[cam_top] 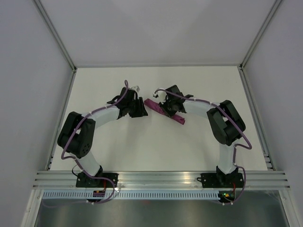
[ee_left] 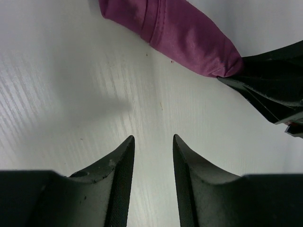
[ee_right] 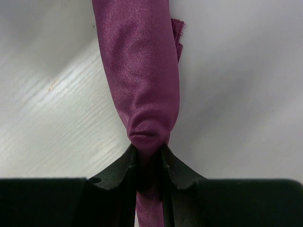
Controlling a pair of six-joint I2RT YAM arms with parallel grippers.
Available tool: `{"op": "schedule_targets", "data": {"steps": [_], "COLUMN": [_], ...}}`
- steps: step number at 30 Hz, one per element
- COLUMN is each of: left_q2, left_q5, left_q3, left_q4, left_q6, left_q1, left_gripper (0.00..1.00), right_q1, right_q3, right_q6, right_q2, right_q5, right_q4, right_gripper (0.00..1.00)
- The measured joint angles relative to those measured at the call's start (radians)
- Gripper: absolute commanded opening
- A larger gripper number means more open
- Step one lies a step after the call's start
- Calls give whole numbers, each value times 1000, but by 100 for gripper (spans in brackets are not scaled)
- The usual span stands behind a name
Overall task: Fold the napkin, place the utensils inside, and roll it up
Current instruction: Roll the napkin at the center of the board.
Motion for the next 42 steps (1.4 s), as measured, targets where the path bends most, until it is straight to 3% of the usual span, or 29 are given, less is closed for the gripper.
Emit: {"op": "schedule_targets", "data": {"steps": [5,13,17,42], "left_q2": [53,189,245,443], "left_q5": [2,1,2,31], "left_q3": [-4,74,116,422], "left_q4": [114,178,195,46], "left_q6": [-78,-145,-172,-183], "left_q1": [0,0,0,0], "left_gripper": [42,41,38,36], "right_q1": [-3,-5,-5,-18], "right_q3": [109,152,159,204], "right_q6": [113,223,245,270], "right_q2": [69,98,103,121], "right_q5": [-18,-25,-31,-160], "right_q4": [-46,-56,-59,-140], "right_gripper": [23,25,35,43]}}
